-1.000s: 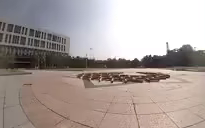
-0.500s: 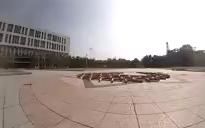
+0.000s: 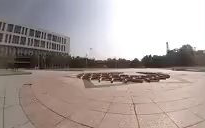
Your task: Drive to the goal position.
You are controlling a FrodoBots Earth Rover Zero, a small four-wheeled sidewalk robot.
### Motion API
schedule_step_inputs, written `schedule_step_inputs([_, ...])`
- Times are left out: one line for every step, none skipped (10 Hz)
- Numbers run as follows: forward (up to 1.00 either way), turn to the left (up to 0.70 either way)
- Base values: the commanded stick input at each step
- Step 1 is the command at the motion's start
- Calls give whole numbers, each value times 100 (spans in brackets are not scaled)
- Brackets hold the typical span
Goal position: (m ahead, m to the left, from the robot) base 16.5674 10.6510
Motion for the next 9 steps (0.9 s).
schedule_step_inputs([5,0])
schedule_step_inputs([5,0])
schedule_step_inputs([5,0])
schedule_step_inputs([4,0])
schedule_step_inputs([4,0])
schedule_step_inputs([5,0])
schedule_step_inputs([4,0])
schedule_step_inputs([5,0])
schedule_step_inputs([5,0])
